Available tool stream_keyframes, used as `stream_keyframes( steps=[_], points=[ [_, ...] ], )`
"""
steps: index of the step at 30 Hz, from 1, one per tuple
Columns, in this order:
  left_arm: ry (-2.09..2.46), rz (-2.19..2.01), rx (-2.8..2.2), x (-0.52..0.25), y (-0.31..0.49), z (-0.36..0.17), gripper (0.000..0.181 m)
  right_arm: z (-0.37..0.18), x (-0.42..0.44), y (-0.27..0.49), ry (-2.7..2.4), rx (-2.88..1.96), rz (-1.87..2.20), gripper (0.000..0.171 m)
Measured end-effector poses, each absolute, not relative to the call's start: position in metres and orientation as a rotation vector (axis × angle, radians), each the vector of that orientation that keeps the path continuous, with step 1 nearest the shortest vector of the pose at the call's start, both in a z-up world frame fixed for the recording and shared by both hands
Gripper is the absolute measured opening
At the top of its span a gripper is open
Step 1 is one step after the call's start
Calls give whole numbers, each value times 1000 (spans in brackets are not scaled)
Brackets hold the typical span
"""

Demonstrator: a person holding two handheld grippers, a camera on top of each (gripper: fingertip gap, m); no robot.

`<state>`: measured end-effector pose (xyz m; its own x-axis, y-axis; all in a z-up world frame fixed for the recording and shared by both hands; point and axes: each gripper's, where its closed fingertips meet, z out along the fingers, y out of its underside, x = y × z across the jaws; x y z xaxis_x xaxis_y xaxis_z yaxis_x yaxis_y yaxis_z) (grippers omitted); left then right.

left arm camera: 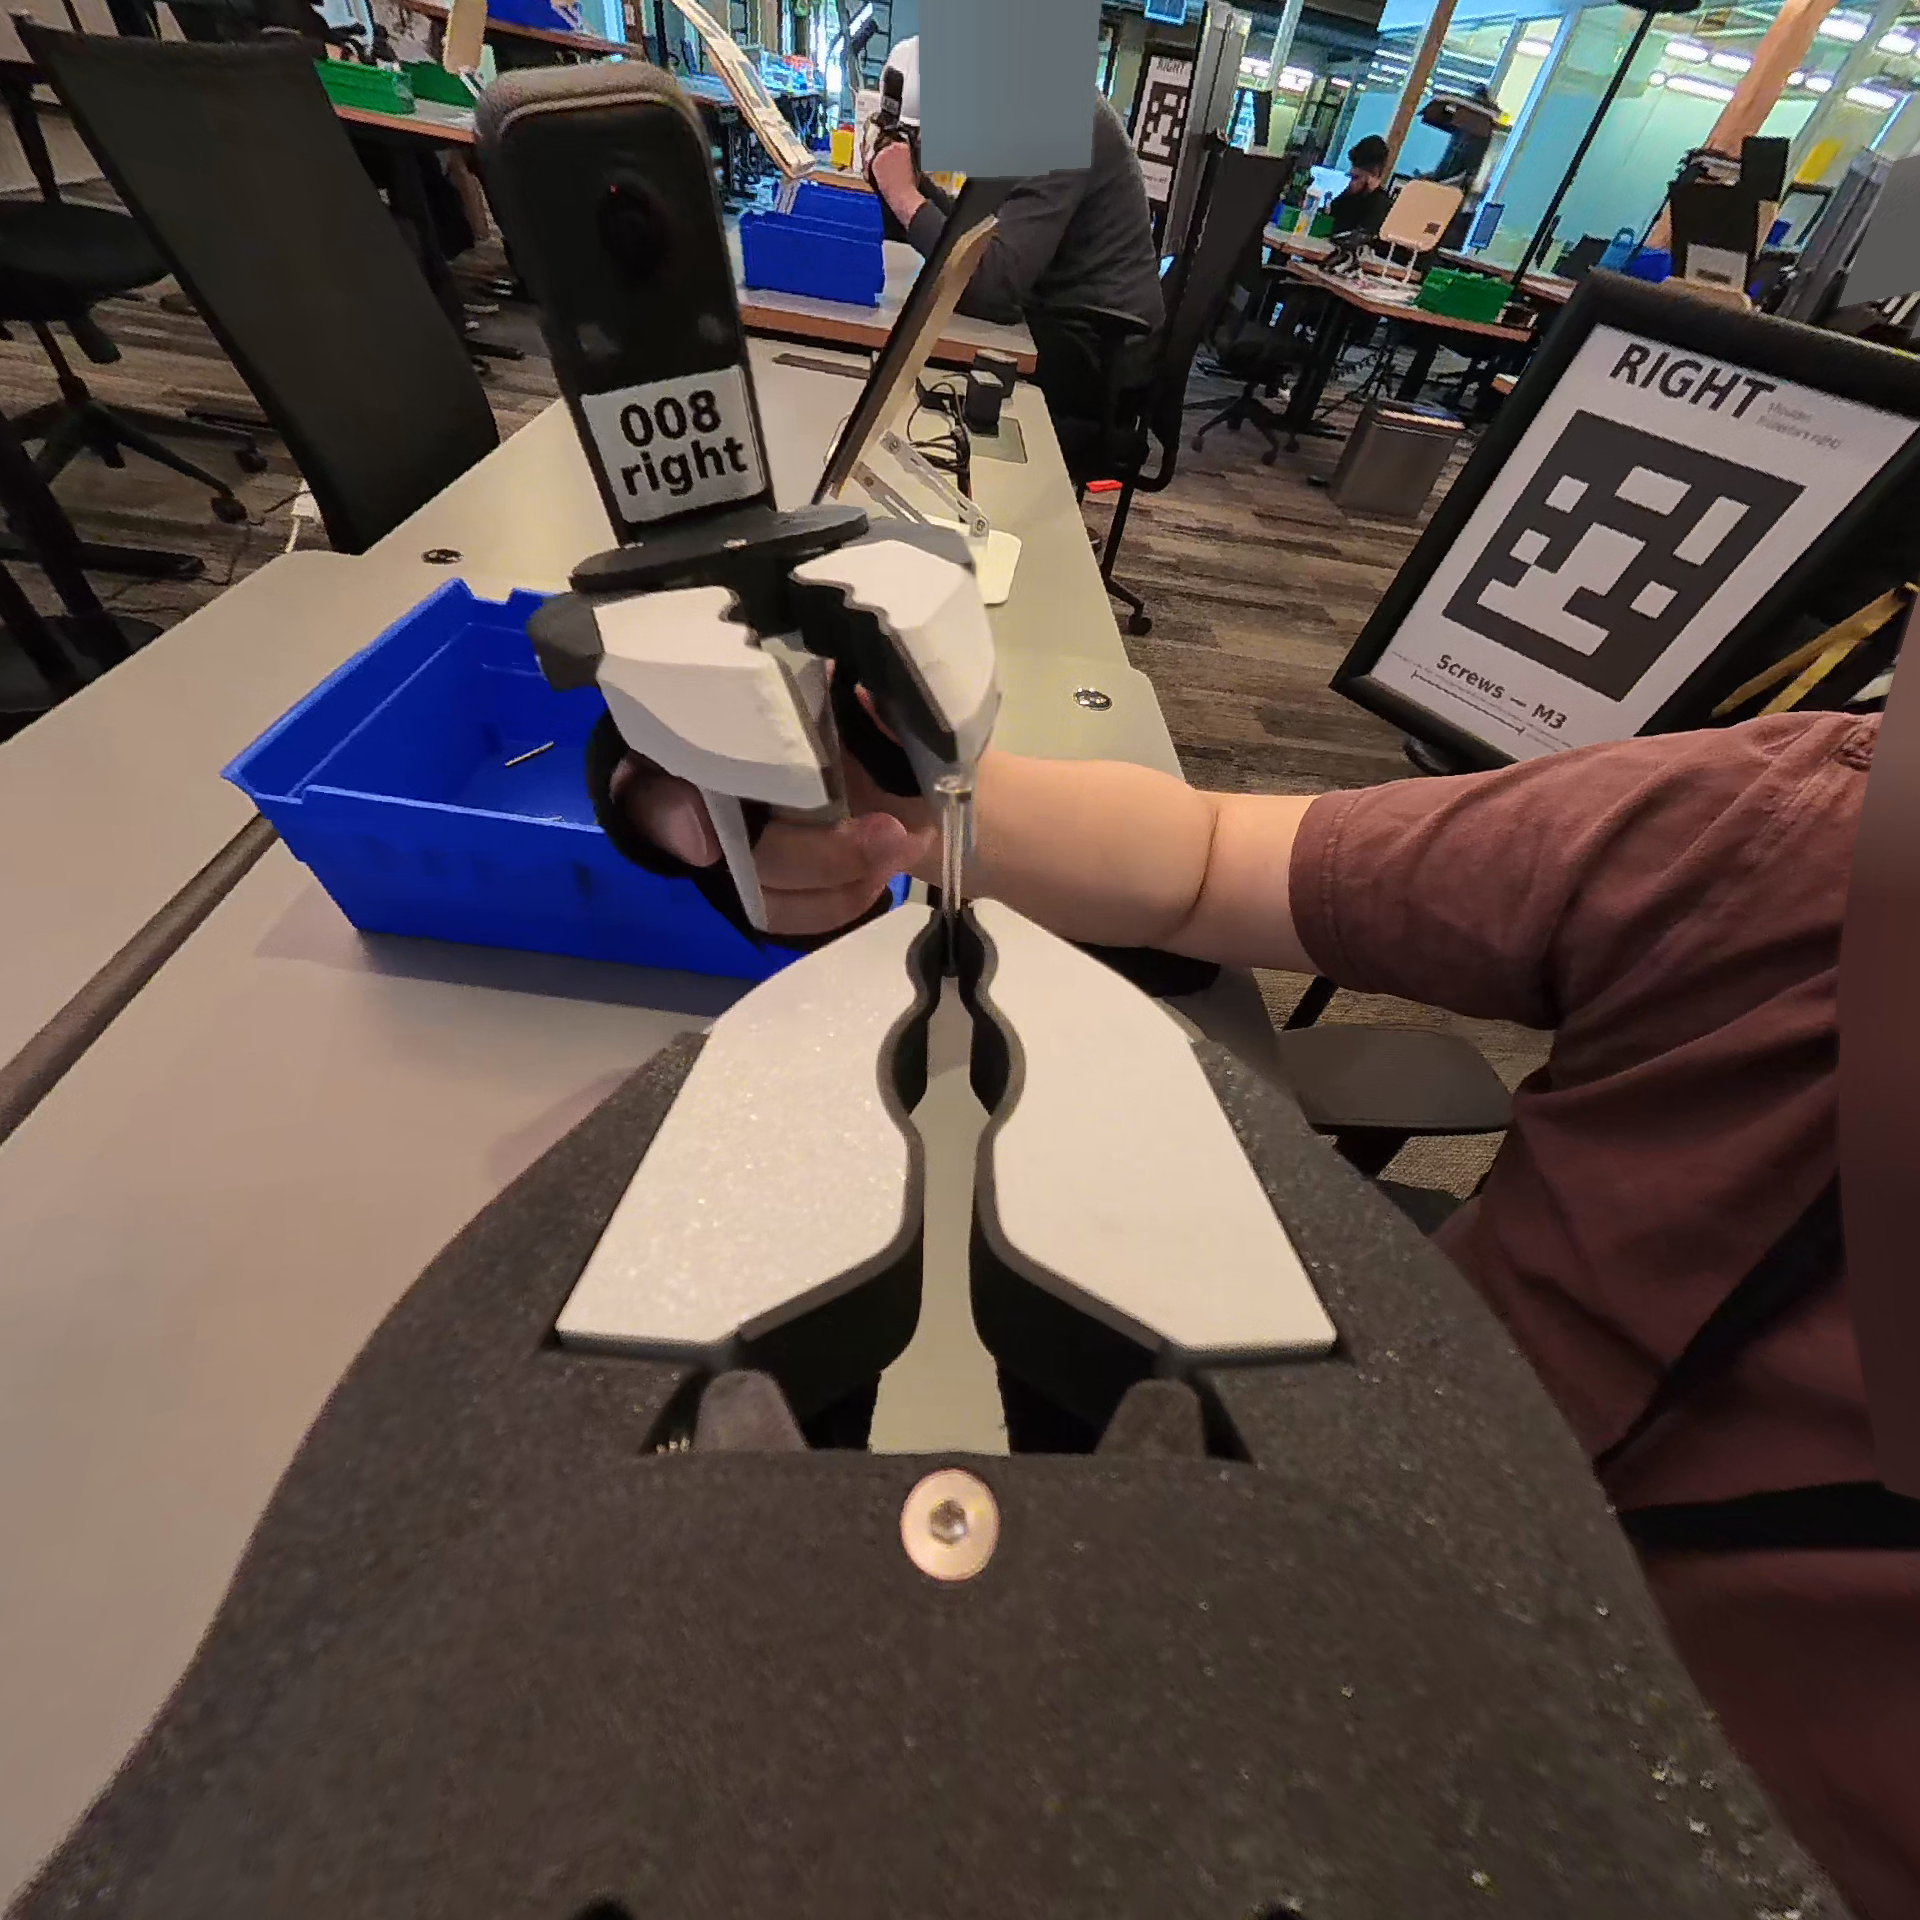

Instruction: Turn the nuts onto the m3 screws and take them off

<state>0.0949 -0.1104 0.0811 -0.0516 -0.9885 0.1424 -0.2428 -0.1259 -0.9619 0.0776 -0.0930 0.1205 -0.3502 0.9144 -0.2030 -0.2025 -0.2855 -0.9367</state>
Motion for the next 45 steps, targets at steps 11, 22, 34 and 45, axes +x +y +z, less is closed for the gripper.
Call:
stream_keyframes(
  steps=[11,22,34,45],
  points=[
    [1383,-1238,-1460,96,-113,80,2,118,73,-102,-1169,-1008,1738,18],
    [1388,-1237,-1468,96,-113,79,2,119,79,-100,-1166,-993,1765,16],
    [1385,-1241,-1464,95,-113,81,2,118,82,-98,-1168,-989,1776,15],
    [1399,-1236,-1465,97,-116,79,2,116,76,-104,-1201,-986,1766,14]
  ],
)
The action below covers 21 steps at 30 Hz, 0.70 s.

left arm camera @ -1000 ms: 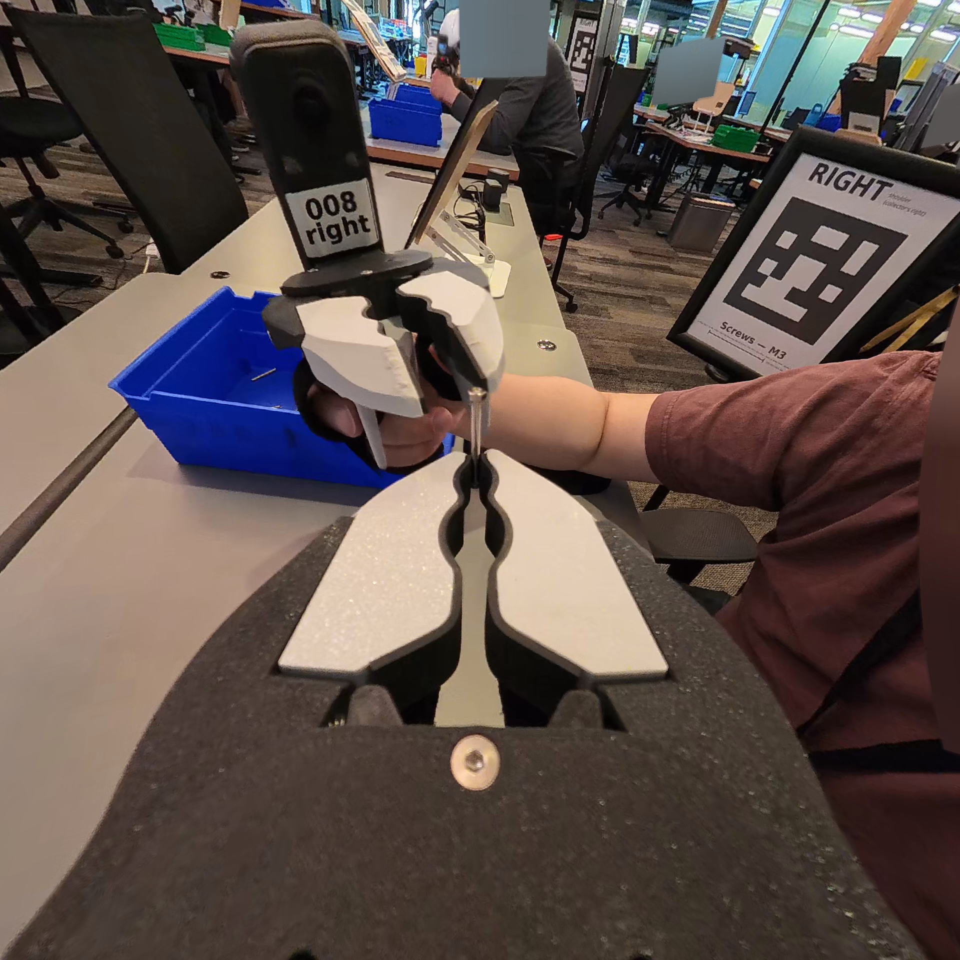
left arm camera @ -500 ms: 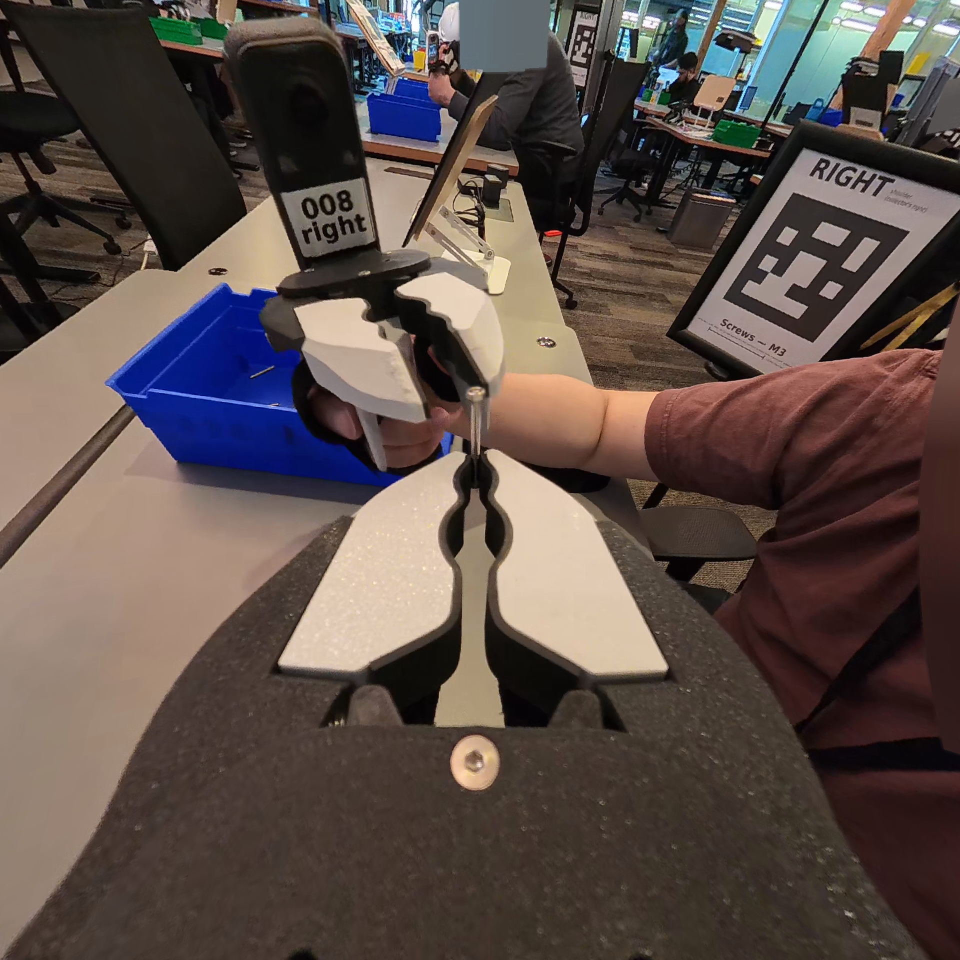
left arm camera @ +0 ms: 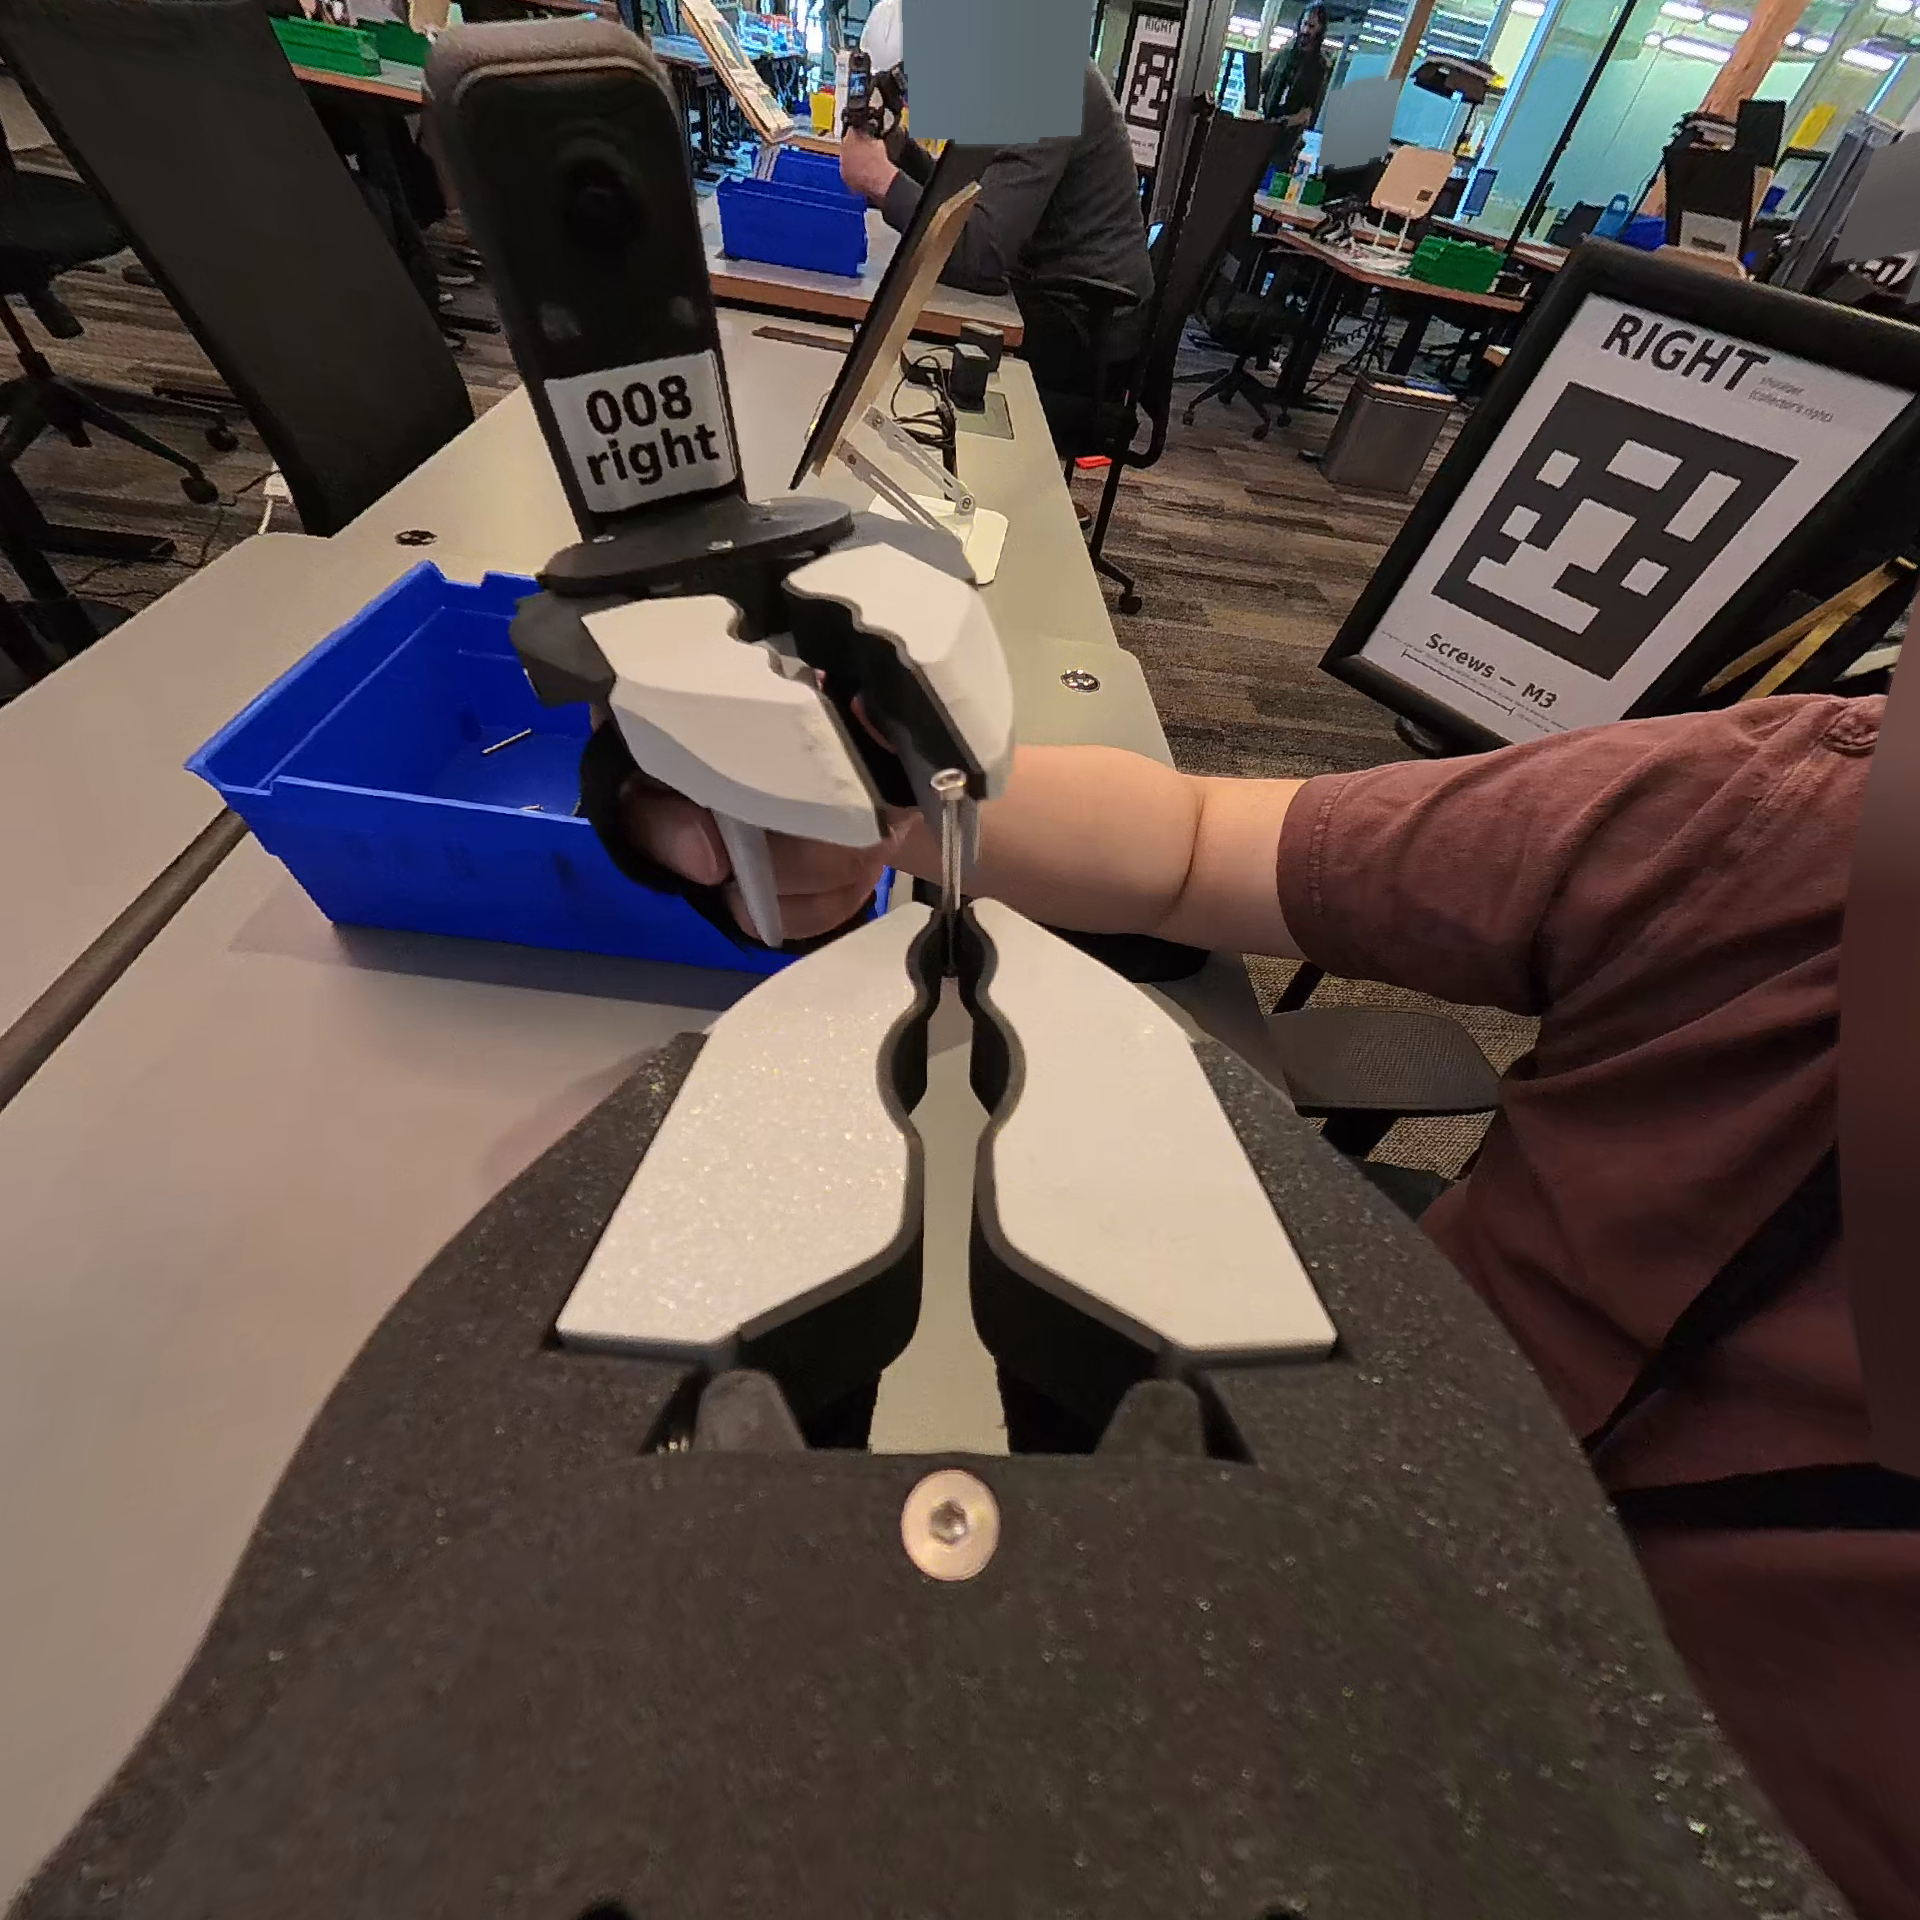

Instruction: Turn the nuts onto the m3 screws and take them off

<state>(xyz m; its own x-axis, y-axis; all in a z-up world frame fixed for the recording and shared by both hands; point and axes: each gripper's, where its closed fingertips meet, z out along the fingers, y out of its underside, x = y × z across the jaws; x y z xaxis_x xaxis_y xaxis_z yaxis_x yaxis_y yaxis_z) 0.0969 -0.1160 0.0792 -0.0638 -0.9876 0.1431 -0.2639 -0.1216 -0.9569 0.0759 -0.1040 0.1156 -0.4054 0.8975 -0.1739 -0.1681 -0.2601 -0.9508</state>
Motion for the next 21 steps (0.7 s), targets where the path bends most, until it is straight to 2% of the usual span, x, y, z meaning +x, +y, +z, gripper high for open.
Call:
stream_keyframes(
  steps=[9,15,21],
  points=[
    [1404,-1239,-1468,97,-116,79,2,117,76,-108,-1219,-969,1776,14],
    [1401,-1236,-1468,97,-116,79,2,116,76,-108,-1223,-966,1796,6],
    [1407,-1234,-1475,97,-116,77,2,116,77,-106,-1220,-961,1794,6]
  ],
)
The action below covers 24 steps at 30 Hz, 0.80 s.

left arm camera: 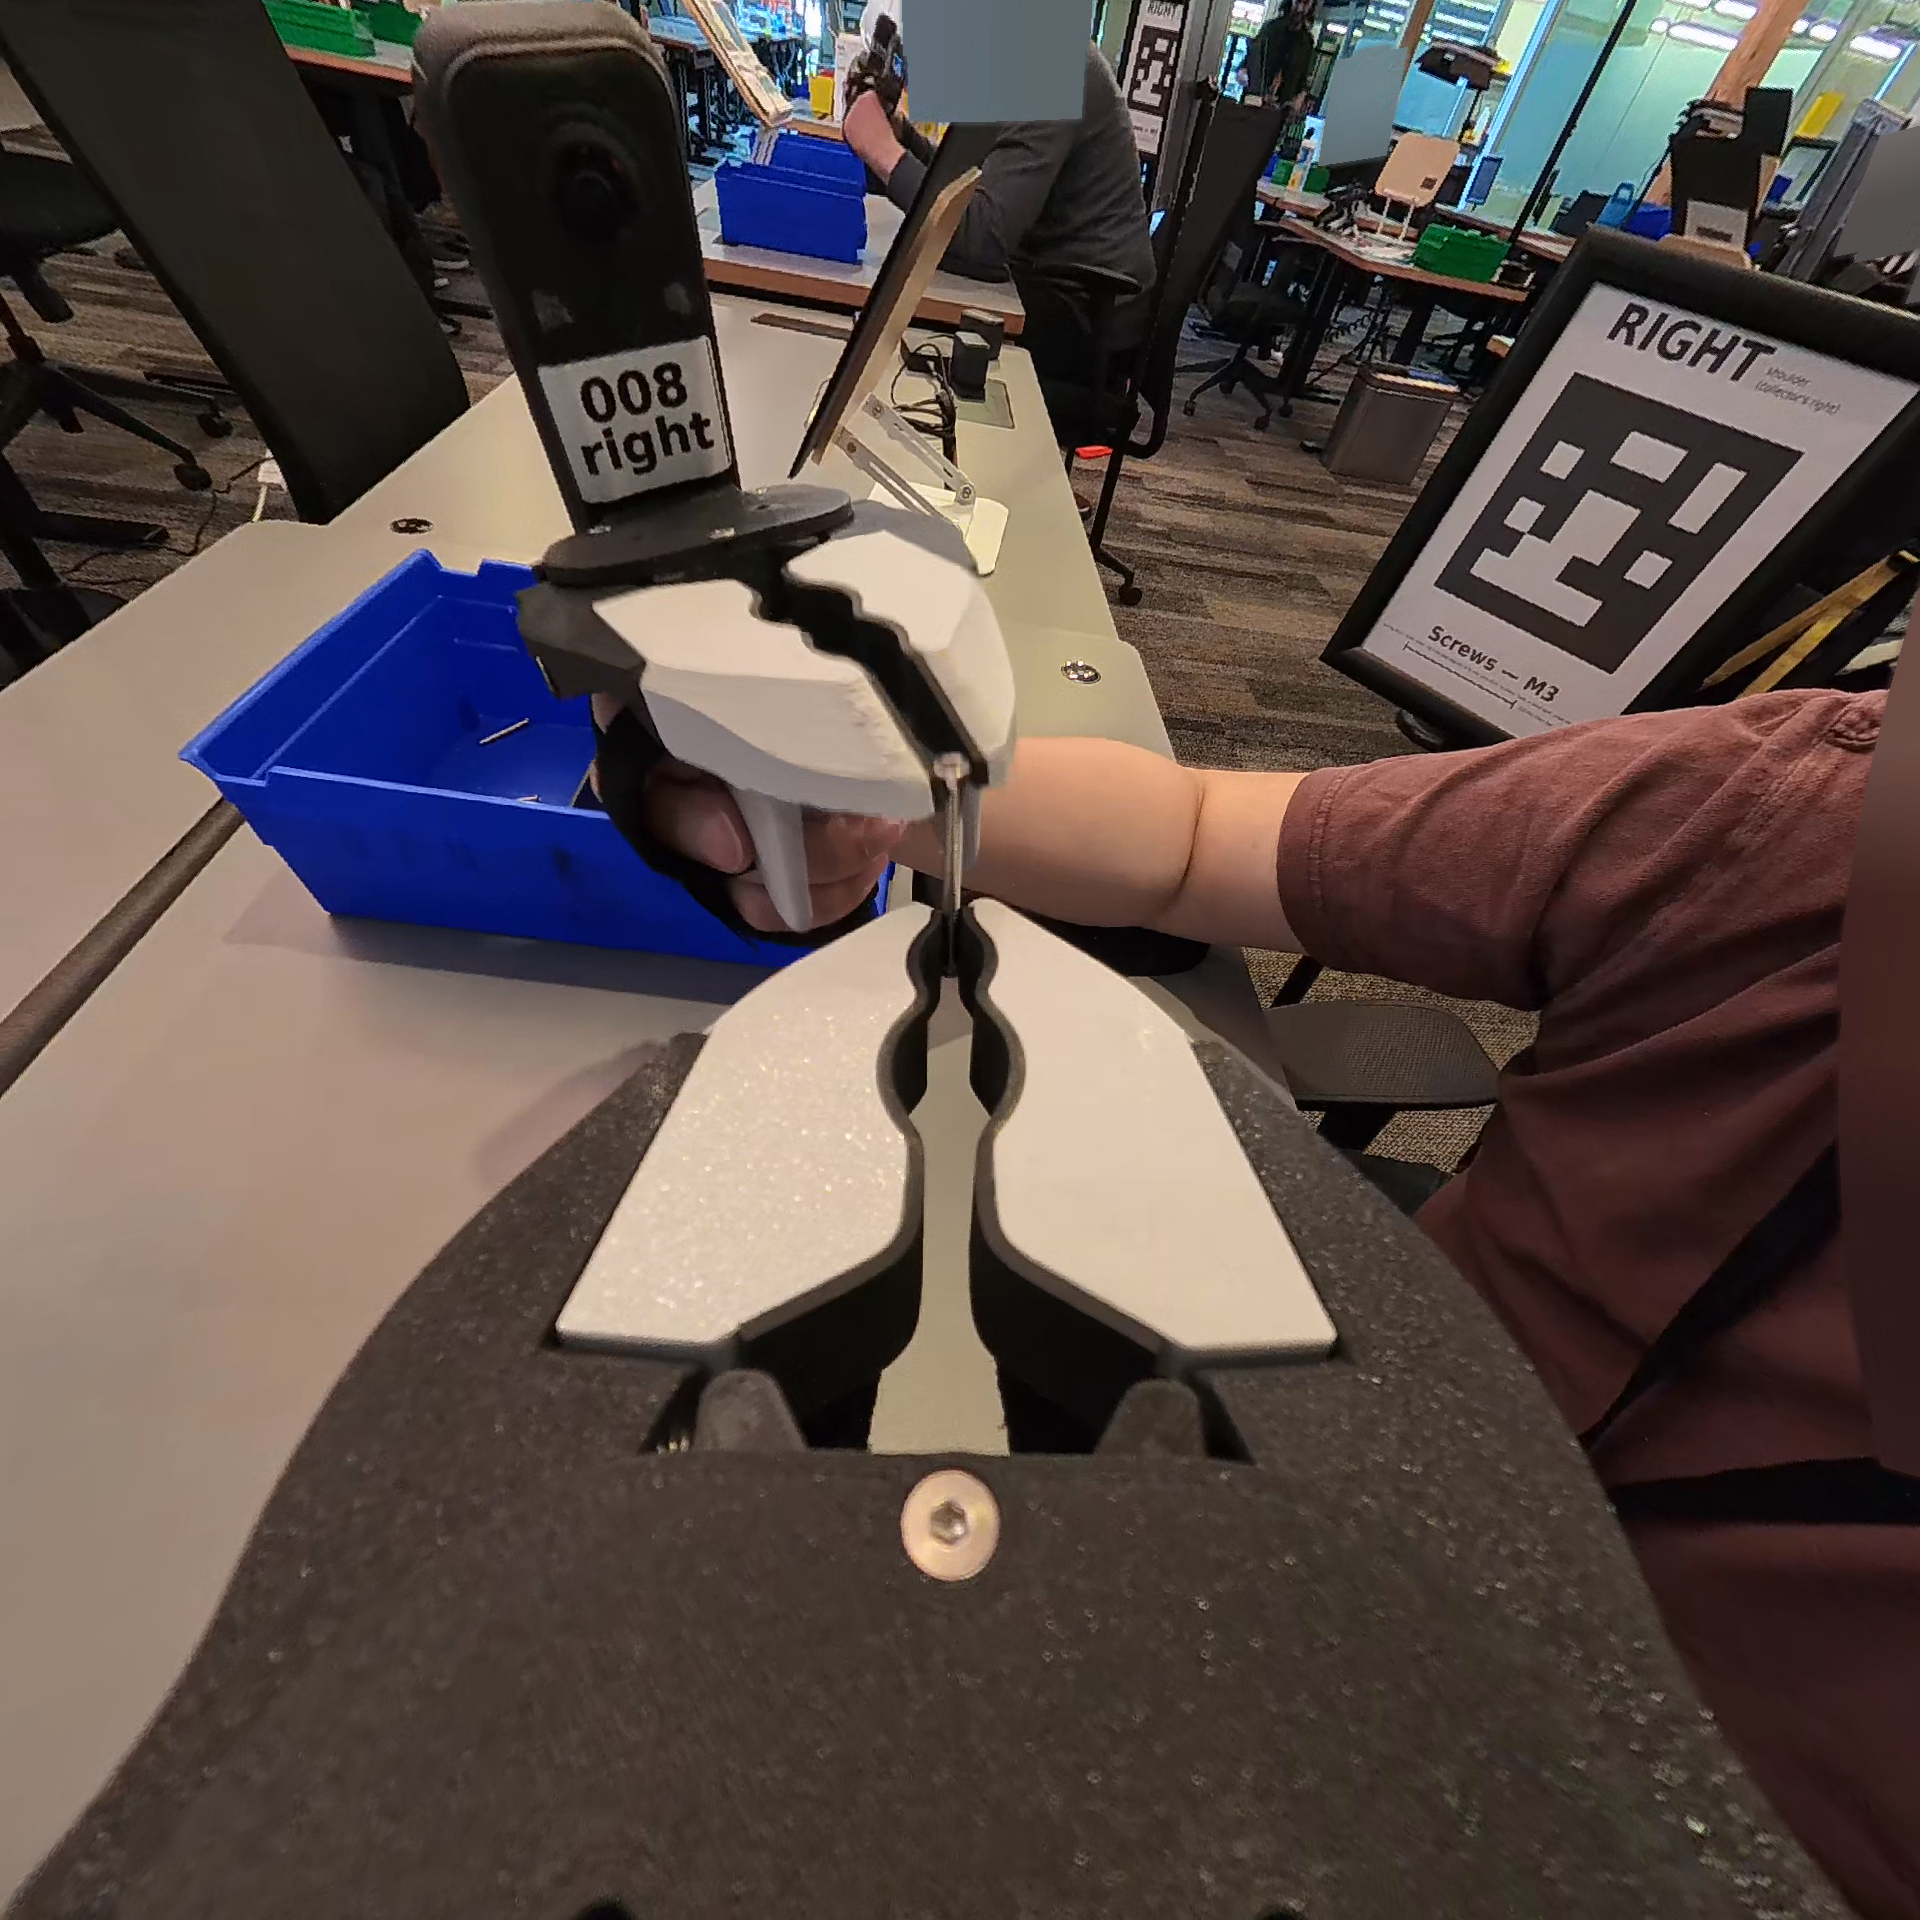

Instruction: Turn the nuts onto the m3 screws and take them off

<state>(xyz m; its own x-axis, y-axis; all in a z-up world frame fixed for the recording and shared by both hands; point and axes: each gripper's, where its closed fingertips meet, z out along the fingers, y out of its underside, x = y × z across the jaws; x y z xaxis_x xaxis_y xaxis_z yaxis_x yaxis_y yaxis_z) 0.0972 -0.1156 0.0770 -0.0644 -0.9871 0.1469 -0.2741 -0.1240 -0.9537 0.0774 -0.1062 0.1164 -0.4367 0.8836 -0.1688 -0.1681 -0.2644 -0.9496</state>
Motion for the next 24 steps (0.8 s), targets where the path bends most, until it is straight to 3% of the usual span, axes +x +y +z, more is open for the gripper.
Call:
stream_keyframes(
  steps=[6,13,19,24],
  points=[
    [1417,-1231,-1498,98,-114,72,2,123,101,-99,-1270,-1022,1679,6],
    [1415,-1215,-1490,94,-115,77,2,14,270,-8,-1374,-1878,406,7],
    [1418,-1221,-1509,97,-114,72,2,-93,338,-32,-1518,-2402,455,8],
    [1428,-1220,-1516,98,-114,69,2,-129,349,-35,-1441,-2708,480,8]
  ],
)
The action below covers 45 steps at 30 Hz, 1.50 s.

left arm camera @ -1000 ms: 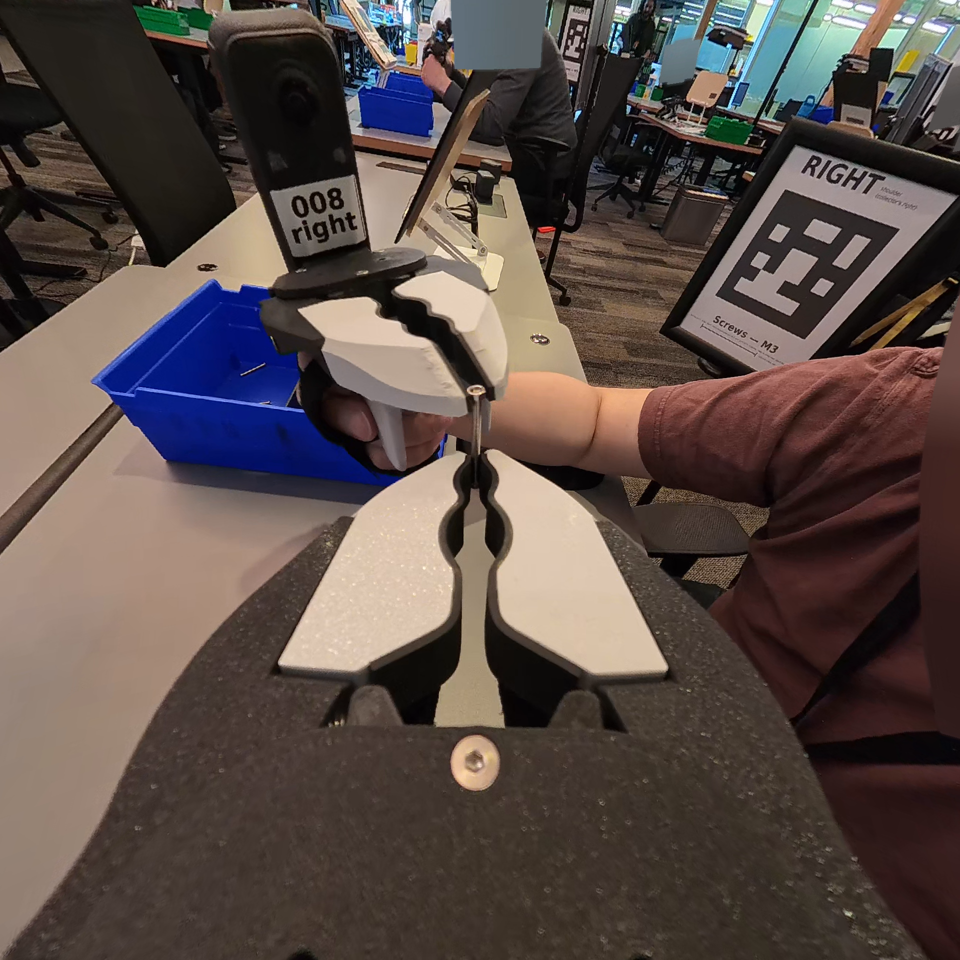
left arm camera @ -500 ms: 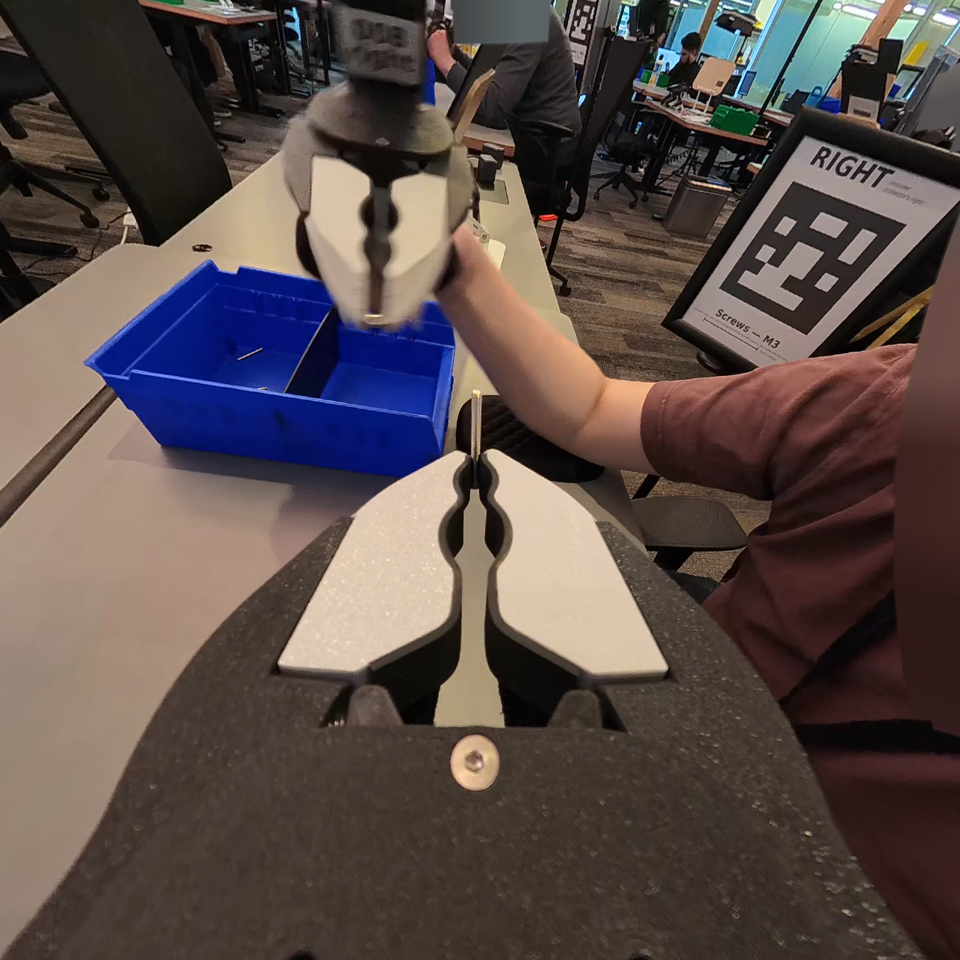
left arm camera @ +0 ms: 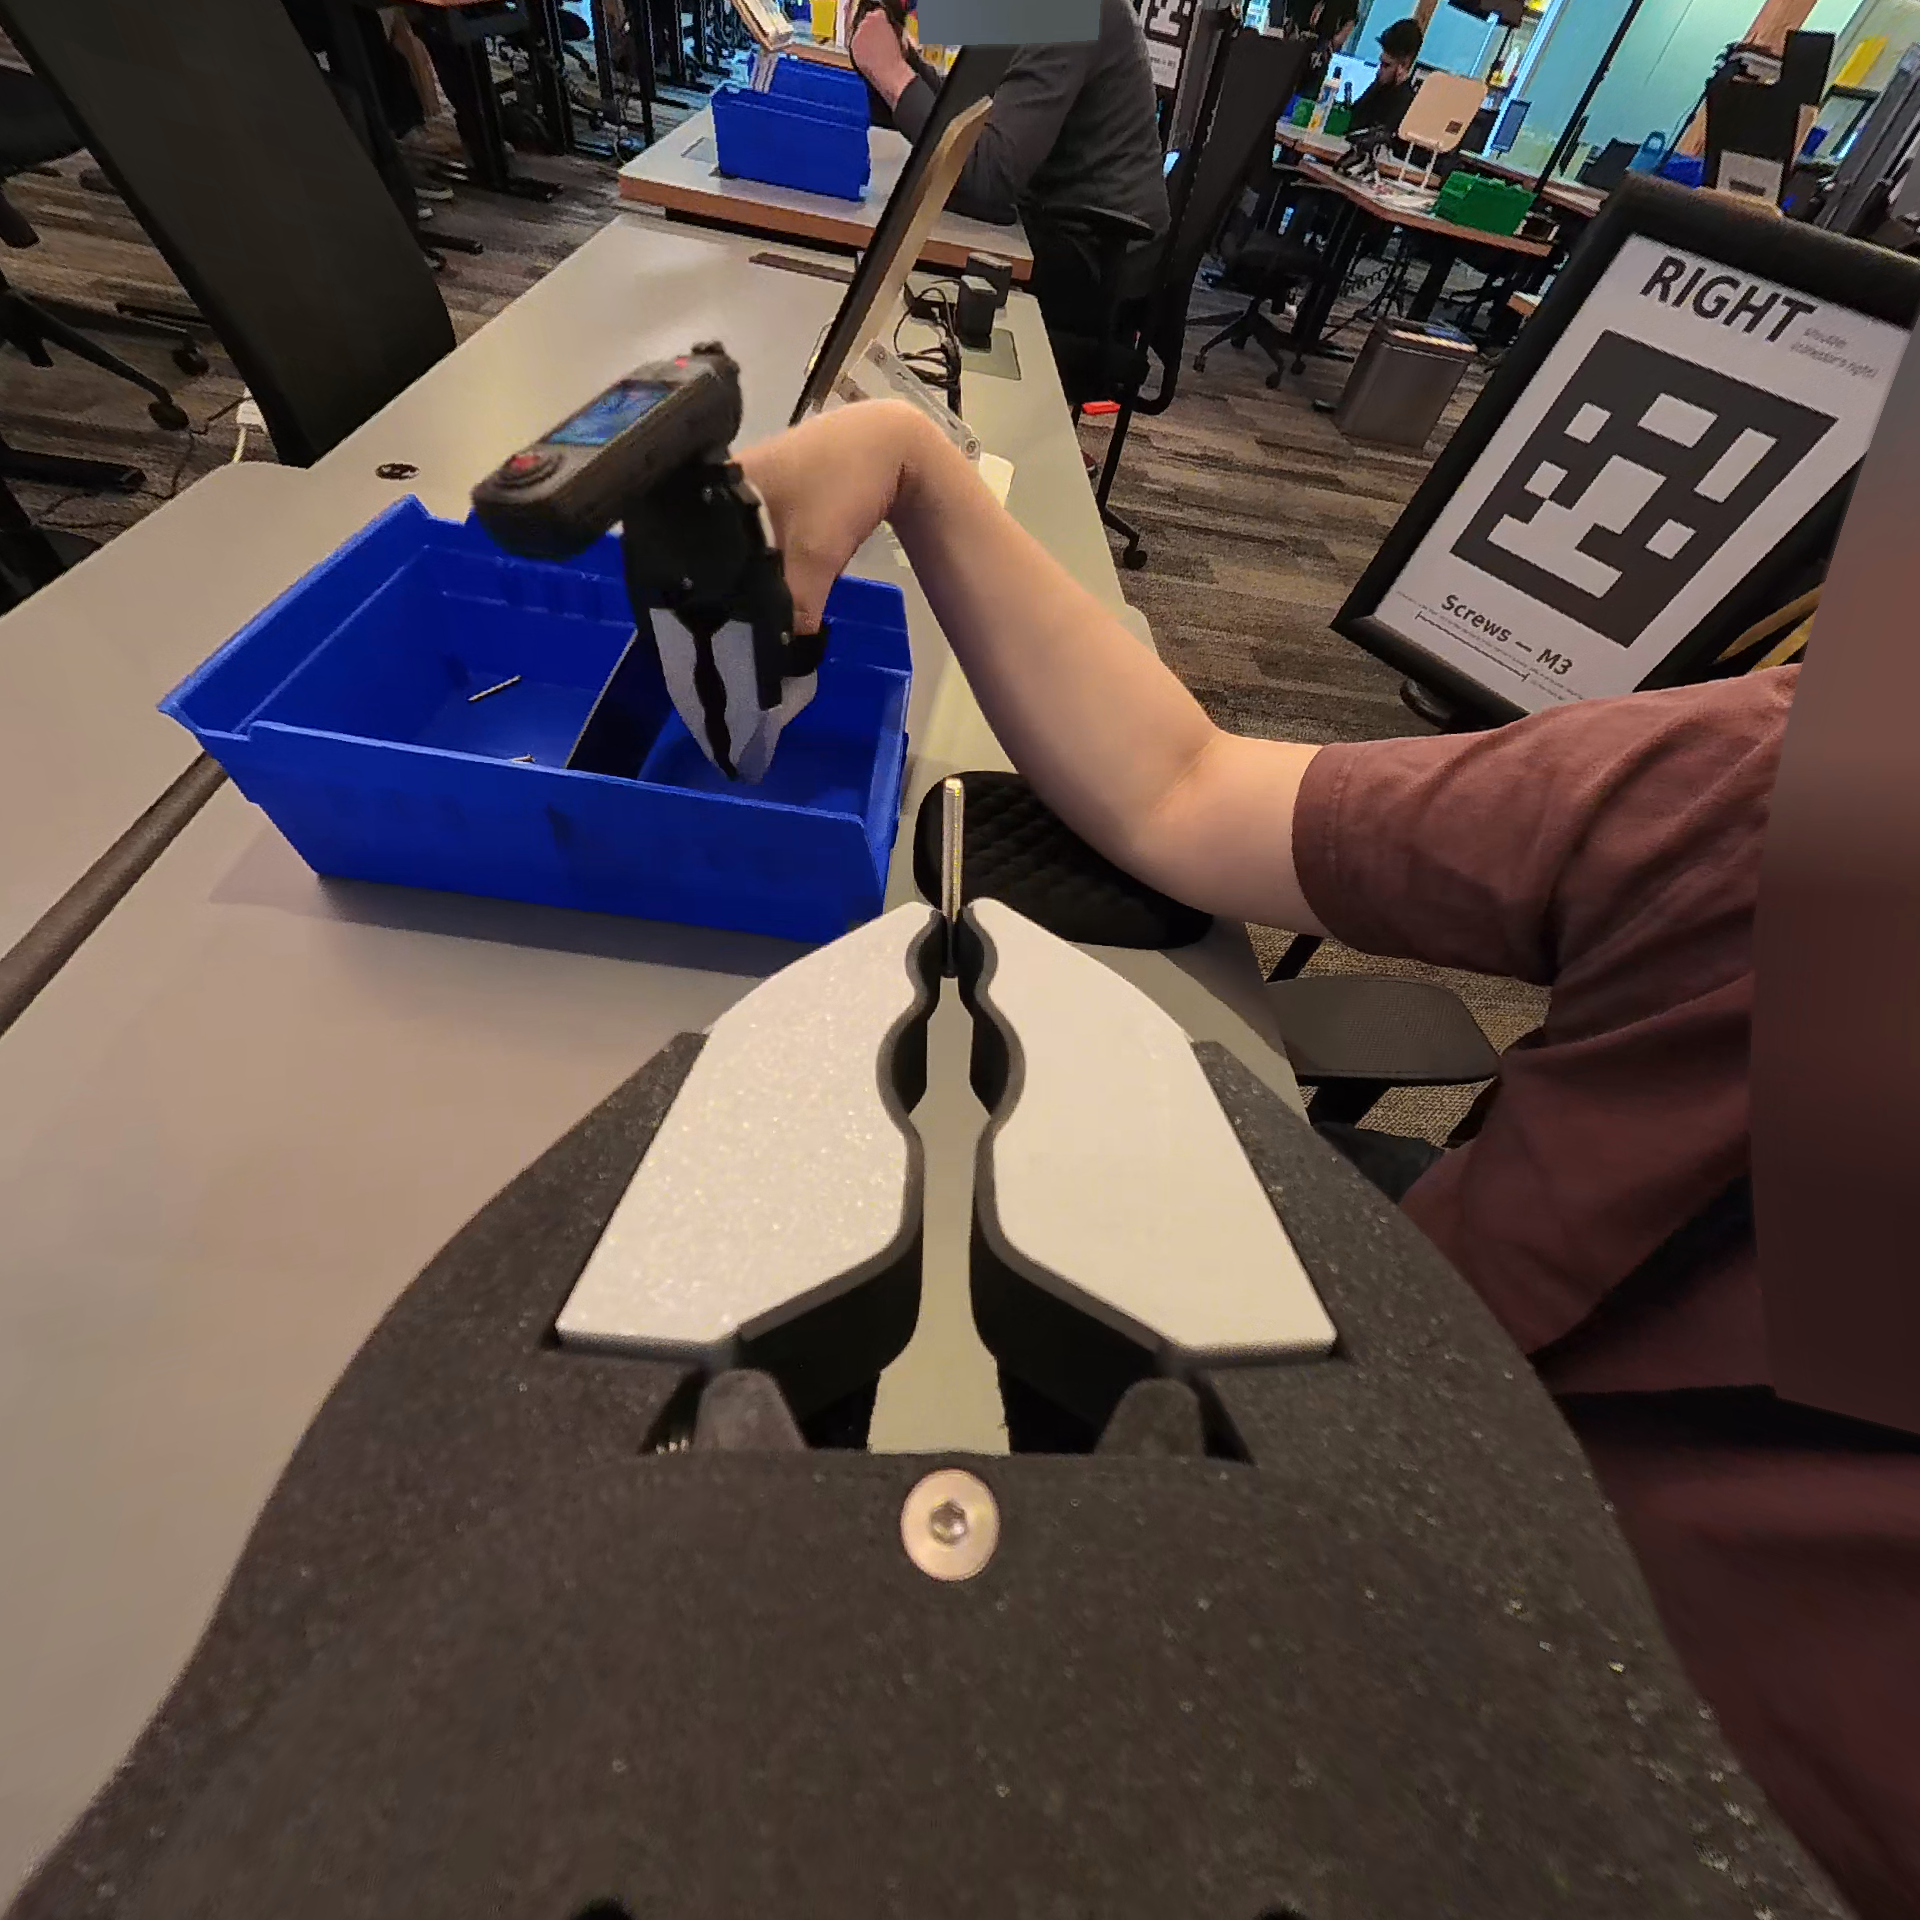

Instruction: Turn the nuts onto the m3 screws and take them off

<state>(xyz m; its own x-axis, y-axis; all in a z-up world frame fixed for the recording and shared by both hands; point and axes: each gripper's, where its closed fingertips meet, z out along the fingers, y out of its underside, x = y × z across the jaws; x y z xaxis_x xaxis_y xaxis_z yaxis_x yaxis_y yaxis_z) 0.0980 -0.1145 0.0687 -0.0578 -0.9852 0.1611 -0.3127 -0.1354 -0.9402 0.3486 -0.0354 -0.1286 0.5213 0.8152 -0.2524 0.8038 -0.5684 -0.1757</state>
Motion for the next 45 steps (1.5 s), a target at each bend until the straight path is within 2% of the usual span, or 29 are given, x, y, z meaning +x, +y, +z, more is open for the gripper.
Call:
stream_keyframes(
  steps=[3,7,10,13,16,19,23,32,33,34,37,42,45],
  points=[
    [1431,-1215,-1518,98,-114,68,2,-131,351,-35,-1367,-2771,500,22],
    [1403,-1220,-1512,97,-110,70,2,-109,355,-24,-1319,-2667,390,26],
    [1370,-1223,-1504,96,-106,73,2,-56,329,-9,-1338,-2337,314,26],
    [1349,-1209,-1502,96,-102,74,2,23,268,-3,-1309,-1882,376,26],
    [1323,-1174,-1496,96,-96,74,2,93,198,-21,-1217,-1532,667,26],
    [1305,-1165,-1494,95,-93,75,2,125,143,-50,-1165,-1332,1018,25],
    [1282,-1179,-1492,92,-91,78,2,124,100,-76,-1185,-1255,1308,20],
    [1309,-1161,-1501,94,-93,75,2,95,67,-86,-1265,-1296,1378,19],
    [1304,-1161,-1498,94,-92,76,3,97,68,-85,-1253,-1286,1390,6],
    [1304,-1172,-1483,93,-94,78,3,98,70,-86,-1255,-1275,1418,3],
    [1318,-1199,-1486,95,-98,78,8,99,73,-88,-1263,-1276,1470,3],
    [1290,-1109,-1547,90,-86,73,28,104,98,-66,-1224,-1319,1316,3],
    [1246,-1083,-1579,81,-78,78,29,93,173,8,-1003,-1560,896,3]
  ],
)
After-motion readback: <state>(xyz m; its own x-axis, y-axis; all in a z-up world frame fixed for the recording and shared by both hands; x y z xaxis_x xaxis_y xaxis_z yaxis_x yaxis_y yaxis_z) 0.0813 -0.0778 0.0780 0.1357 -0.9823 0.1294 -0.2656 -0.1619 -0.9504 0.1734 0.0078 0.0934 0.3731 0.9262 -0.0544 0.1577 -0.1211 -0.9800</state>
